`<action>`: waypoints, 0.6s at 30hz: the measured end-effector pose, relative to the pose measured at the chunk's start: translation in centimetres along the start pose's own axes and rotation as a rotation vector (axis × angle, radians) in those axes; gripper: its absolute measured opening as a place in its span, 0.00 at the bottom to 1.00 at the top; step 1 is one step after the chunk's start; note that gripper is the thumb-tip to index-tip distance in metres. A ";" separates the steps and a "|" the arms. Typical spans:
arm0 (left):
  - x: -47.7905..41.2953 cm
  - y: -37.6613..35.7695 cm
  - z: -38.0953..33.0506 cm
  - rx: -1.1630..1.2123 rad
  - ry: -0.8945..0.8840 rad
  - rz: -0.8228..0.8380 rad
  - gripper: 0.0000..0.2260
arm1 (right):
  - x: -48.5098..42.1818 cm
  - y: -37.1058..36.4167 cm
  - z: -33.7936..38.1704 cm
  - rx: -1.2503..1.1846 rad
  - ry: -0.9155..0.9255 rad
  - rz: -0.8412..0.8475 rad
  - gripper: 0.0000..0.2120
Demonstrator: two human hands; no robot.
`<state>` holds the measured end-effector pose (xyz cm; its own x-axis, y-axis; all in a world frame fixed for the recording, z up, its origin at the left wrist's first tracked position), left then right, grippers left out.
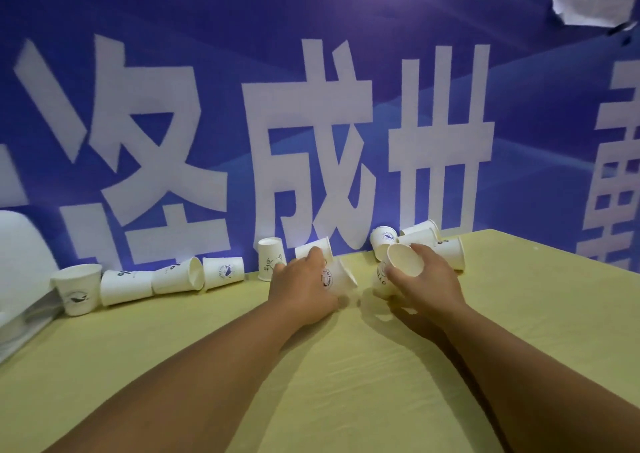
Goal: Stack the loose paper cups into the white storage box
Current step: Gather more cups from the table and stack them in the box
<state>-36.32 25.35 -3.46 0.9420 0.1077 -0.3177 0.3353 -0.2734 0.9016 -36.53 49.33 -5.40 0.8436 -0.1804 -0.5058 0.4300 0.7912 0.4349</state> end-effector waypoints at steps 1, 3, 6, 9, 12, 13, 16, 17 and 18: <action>0.6 0.6 1.3 0.034 0.021 0.000 0.24 | 0.3 -0.1 0.8 -0.053 -0.007 0.000 0.30; 1.6 2.1 4.0 0.073 0.043 -0.025 0.25 | 0.8 -0.6 3.1 -0.122 0.002 -0.002 0.31; 3.3 4.7 8.7 0.133 0.082 -0.057 0.27 | 1.9 -3.1 7.5 -0.230 0.015 0.028 0.33; 4.8 7.4 13.9 0.224 0.144 -0.093 0.33 | 3.3 -7.1 11.9 -0.347 0.033 0.090 0.35; 6.4 10.7 18.9 0.258 0.190 -0.150 0.38 | 4.6 -11.3 16.1 -0.422 0.057 0.146 0.31; 6.9 11.9 20.5 0.267 0.205 -0.172 0.39 | 5.0 -12.8 17.3 -0.445 0.059 0.168 0.31; 8.4 15.1 25.3 0.293 0.240 -0.239 0.40 | 6.4 -16.9 21.2 -0.512 0.070 0.231 0.29; 8.9 16.2 26.7 0.306 0.245 -0.263 0.40 | 6.8 -18.2 22.5 -0.533 0.076 0.252 0.28; 9.5 17.3 28.3 0.318 0.250 -0.287 0.39 | 7.4 -19.8 24.0 -0.553 0.084 0.275 0.28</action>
<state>-21.27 -5.41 0.83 0.7930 0.4366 -0.4249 0.6040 -0.4727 0.6416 -31.10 18.32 0.18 0.8621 0.1020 -0.4963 -0.0488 0.9917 0.1189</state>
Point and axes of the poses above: each hand's wrist, its own x-axis away from the middle knuckle, its own y-axis out of the back of the hand, z = x × y, the point moved 10 cm from there along -x, towards the middle knuckle, and after that the axes turned 9 degrees about y, right-handed, at the moved point
